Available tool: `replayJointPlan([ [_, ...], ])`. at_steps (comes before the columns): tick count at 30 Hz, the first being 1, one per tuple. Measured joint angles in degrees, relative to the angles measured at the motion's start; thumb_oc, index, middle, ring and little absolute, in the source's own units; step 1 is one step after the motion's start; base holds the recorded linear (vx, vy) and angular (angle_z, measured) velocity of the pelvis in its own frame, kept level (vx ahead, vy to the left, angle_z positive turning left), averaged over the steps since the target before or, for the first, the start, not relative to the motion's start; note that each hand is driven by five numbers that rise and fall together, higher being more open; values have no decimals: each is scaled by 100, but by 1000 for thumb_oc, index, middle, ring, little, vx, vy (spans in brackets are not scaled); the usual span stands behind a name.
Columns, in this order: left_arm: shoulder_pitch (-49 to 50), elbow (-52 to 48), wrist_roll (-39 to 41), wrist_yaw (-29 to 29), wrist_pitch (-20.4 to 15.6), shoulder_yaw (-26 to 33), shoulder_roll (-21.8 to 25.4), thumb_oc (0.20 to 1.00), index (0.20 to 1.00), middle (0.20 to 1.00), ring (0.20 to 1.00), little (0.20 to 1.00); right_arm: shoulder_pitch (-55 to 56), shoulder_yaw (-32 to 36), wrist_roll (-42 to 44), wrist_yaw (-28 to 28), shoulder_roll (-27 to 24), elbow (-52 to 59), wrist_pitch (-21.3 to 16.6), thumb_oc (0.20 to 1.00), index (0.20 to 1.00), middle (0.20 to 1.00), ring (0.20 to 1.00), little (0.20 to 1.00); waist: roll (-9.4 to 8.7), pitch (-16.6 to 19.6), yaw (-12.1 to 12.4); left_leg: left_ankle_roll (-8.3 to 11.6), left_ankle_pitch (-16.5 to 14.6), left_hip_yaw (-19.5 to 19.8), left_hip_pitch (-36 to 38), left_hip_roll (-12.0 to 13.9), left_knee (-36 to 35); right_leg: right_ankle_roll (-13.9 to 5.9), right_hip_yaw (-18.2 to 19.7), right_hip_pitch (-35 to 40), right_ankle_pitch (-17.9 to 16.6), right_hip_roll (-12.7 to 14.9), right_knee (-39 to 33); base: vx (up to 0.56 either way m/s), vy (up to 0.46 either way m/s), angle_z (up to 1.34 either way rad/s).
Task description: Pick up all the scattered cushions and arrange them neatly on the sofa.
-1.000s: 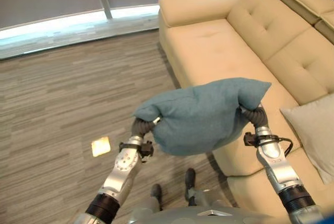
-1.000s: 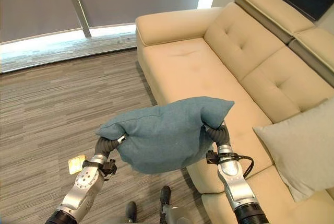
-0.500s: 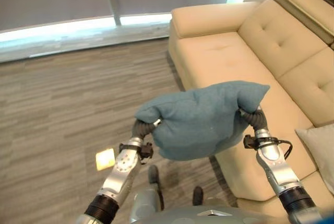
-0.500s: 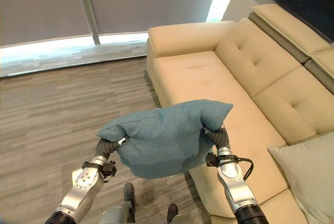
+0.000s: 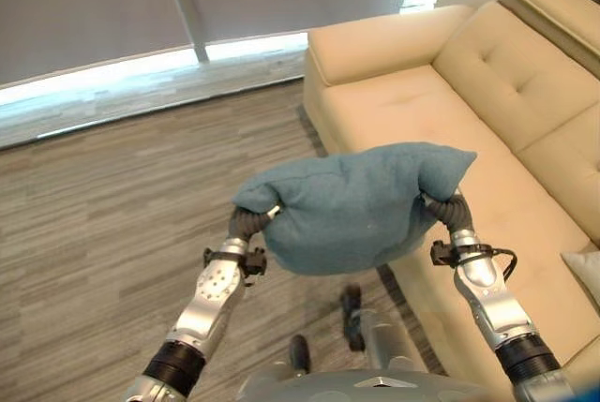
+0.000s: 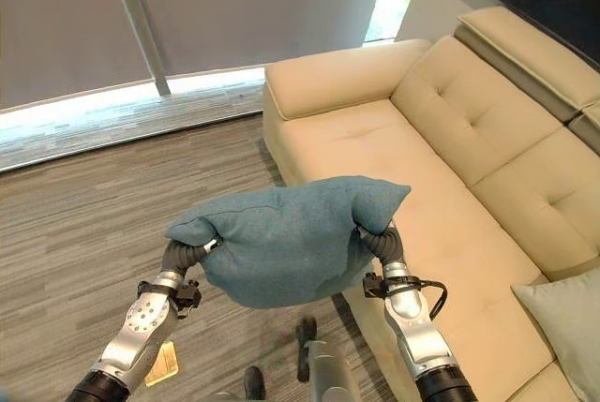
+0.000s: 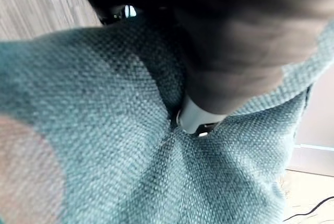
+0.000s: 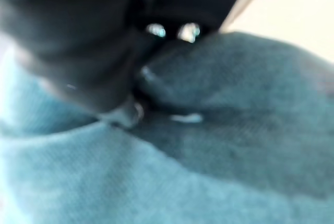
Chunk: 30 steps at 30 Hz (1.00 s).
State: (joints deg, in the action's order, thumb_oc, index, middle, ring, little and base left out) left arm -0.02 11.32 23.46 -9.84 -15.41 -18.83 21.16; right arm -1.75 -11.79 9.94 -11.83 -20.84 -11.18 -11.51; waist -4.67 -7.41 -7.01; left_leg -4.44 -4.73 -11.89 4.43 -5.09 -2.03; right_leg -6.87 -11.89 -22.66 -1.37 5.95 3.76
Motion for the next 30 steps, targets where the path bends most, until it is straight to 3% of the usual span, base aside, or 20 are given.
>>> replayJointPlan([
  [1,-1,0,0,1,1,-19,-17,200,200,200,200,200,11,18,1,-3,0,-6,0,200,200,200,200,200,-35,-6,-28,10,-18,7,96,-41,-10,50,1,1,-72,27,14,589,-175,31],
  [2,67,-15,0,55,2,-73,-84,200,200,200,200,200,135,100,0,7,-33,-3,-10,200,200,200,200,200,-55,73,-119,125,-319,68,381,-32,-38,114,-23,135,-99,-2,264,348,-109,29],
  [3,140,-14,1,75,10,-95,-136,200,200,200,200,200,194,104,-1,26,-59,-9,-1,200,200,200,200,200,-36,122,-121,265,-422,141,534,16,-22,338,-5,266,-286,-61,302,355,-134,31],
  [5,214,-14,-1,80,17,-148,-225,200,200,200,200,200,305,158,1,25,-53,-27,-4,200,200,200,200,200,56,211,-159,448,-550,291,625,157,174,465,7,422,-547,-192,313,242,-141,26],
  [7,206,-17,1,92,19,-194,-285,200,200,200,200,200,316,250,1,32,-65,-87,-7,200,200,200,200,200,130,242,-105,693,-702,286,439,395,1018,902,-9,733,-436,-431,203,252,-179,2],
  [8,137,-11,-1,102,46,-201,-281,200,200,200,200,200,271,272,1,36,-69,-110,-7,200,200,200,200,200,119,237,-127,850,-766,192,-77,594,2423,1076,7,966,-401,-506,79,145,-99,-23],
  [9,127,-25,-1,126,47,-192,-275,200,200,200,200,200,247,303,4,37,-71,-110,-7,200,200,200,200,200,142,248,-104,977,-776,108,-532,789,3442,1144,36,1140,-304,-597,-24,205,-110,-30],
  [11,110,-50,2,129,50,-197,-297,200,200,200,200,200,227,312,42,30,-119,-107,-13,200,200,200,200,200,109,242,-15,1001,-766,132,-1042,883,4246,1341,336,1527,-162,-768,-198,242,-62,-58],
  [13,110,-69,6,129,50,-192,-282,200,200,200,200,200,206,309,72,31,-123,-90,-13,200,200,200,200,200,-63,220,62,927,-791,135,-1272,804,3769,1328,582,1819,-181,-773,-448,229,7,-67],
  [16,105,-82,5,133,63,-199,-277,200,200,200,200,200,190,268,79,29,-229,-75,-15,200,200,200,200,200,-138,243,17,874,-684,222,-1546,864,2260,1175,747,2147,-141,-831,-682,212,45,-52],
  [17,110,-80,6,133,76,-216,-286,200,200,200,200,200,161,253,91,18,-270,-78,-11,200,200,200,200,200,-177,218,21,864,-399,378,-1640,831,1489,1179,964,2294,-144,-862,-766,236,57,-62],
  [19,114,-79,7,120,80,-214,-277,200,200,200,200,200,81,226,92,-21,-264,-115,-9,200,200,200,200,200,-273,185,221,862,-145,1271,-1674,513,674,1145,1490,2414,-105,-856,-885,183,43,-108],
  [20,124,-75,9,115,84,-192,-274,200,200,200,200,200,9,214,89,-20,-275,-132,-9,200,200,200,200,200,-268,169,358,898,-22,1474,-1686,491,487,1195,1566,2420,-161,-854,-881,249,105,-135],
  [21,114,-77,7,108,96,-204,-259,200,200,200,200,200,-29,206,96,-40,-269,-208,-6,200,200,200,200,200,-190,155,310,876,274,1719,-1855,400,440,1062,1816,2576,-48,-939,-883,165,90,-104],
  [23,131,-83,9,104,94,-197,-272,200,200,200,200,200,-15,178,97,-44,-291,-212,12,200,200,200,200,200,-85,160,388,795,518,1893,-1769,407,388,1026,2037,2784,57,-1029,-877,253,170,-86],
  [25,141,-92,7,104,96,-240,-299,200,200,200,200,200,-7,197,97,-49,-334,-219,12,200,200,200,200,200,127,186,295,689,618,1846,-1527,476,337,1067,2205,2954,320,-1143,-839,163,119,-61],
  [27,113,-158,6,100,102,-267,-252,200,200,200,200,200,43,217,97,-73,-302,-165,13,200,200,200,200,200,63,190,202,595,966,1500,-1331,436,169,887,2229,2747,716,-998,-320,198,201,-54],
  [29,81,-160,10,63,110,-225,-228,200,200,200,200,200,12,211,58,-62,-210,-108,17,200,200,200,200,200,99,195,174,345,1106,894,-975,333,-136,512,2240,2493,1164,-766,440,101,156,-76],
  [30,83,-160,8,63,109,-202,-219,200,200,200,200,200,6,193,49,-61,-206,-106,18,200,200,200,200,200,149,205,213,219,1183,798,-894,290,-184,394,2146,2429,1308,-716,686,49,140,-100],
])
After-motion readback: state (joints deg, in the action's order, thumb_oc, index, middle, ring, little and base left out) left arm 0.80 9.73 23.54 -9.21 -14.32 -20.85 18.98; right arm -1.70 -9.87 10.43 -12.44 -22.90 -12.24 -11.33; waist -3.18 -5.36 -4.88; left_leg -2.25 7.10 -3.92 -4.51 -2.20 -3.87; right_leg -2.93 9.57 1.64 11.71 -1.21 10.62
